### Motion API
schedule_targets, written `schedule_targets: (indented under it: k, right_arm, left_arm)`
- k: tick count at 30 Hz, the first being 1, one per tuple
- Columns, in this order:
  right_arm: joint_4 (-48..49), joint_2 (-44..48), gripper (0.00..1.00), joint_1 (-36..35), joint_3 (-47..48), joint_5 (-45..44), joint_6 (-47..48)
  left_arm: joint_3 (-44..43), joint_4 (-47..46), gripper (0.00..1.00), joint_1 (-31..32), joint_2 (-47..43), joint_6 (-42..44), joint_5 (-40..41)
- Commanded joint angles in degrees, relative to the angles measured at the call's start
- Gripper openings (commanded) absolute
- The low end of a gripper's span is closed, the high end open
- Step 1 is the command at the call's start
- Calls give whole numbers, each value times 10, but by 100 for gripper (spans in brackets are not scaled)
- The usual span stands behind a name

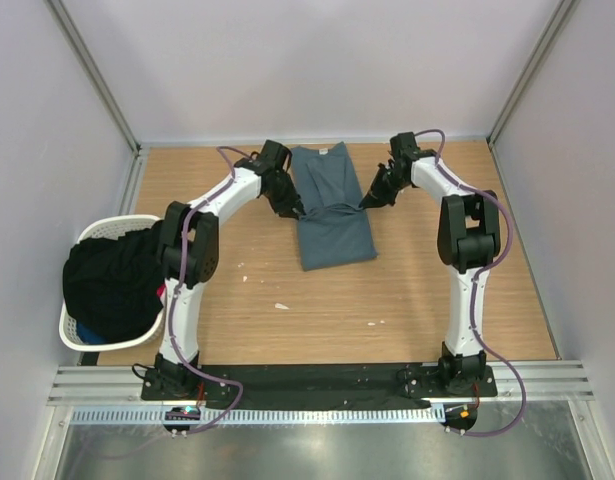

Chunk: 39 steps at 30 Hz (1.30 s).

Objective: Fold and stack the t-shirts
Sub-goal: Fold the tshirt

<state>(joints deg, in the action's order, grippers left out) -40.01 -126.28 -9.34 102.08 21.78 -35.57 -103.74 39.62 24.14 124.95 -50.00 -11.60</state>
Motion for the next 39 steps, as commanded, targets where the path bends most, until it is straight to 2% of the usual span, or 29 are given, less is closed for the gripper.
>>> schedule_targets:
  k: [1, 2, 3, 5, 6, 8, 9, 13, 14, 16, 17, 21, 22, 23, 25, 26, 39]
  right_arm:
    - [16, 3, 15, 5, 53, 8, 20]
    - [19, 5, 27, 5, 65, 16, 27]
    - [22, 7, 33, 5, 72, 19, 32]
    - [20, 16, 50, 5, 100, 28, 44]
    - [13, 20, 54, 5, 111, 30, 59]
    - [5, 44, 64, 6, 126, 28, 76]
    - [4, 55, 65, 5, 124, 23, 88]
    - [58, 126, 65, 3, 43, 61, 90]
    - [105, 141, 62, 2, -18, 71, 87]
    - [160, 180, 56, -5, -80, 95, 82]
    - [187, 191, 49, -14, -127, 86, 87]
    - [196, 175, 27, -25, -171, 65, 104]
    - [201, 167, 24, -25, -174, 69, 107]
    - [208, 161, 20, -25, -175, 70, 109]
    - [213, 147, 18, -25, -171, 63, 113]
    - [216, 144, 17, -25, -161, 50, 117]
    - [237, 35, 17, -25, -88, -9, 139]
  left_arm:
    - [-30, -12, 35, -8, 3, 16, 0]
    - [-34, -13, 45, -8, 3, 21, 3]
    - [-41, -12, 66, -11, 3, 26, 3]
    - [-66, -5, 78, -15, -1, 42, 13]
    - [-72, 0, 85, -18, -12, 48, 14]
    - [-74, 2, 89, -20, -33, 62, 21]
    - [-70, 1, 93, -21, -57, 66, 23]
    - [17, -58, 99, -15, -143, 47, 16]
    - [42, -80, 98, -8, -159, 29, 12]
    - [119, -149, 93, 5, -189, 10, -2]
    - [136, -169, 89, 19, -192, -1, -5]
    - [187, -246, 47, 42, -173, -17, -8]
    - [189, -260, 41, 43, -159, -17, -8]
    - [188, -269, 26, 42, -153, -14, -2]
    - [167, -268, 12, 39, -139, 9, 31]
    - [161, -267, 0, 37, -126, 15, 38]
    - [110, -282, 0, 10, 3, 21, 35]
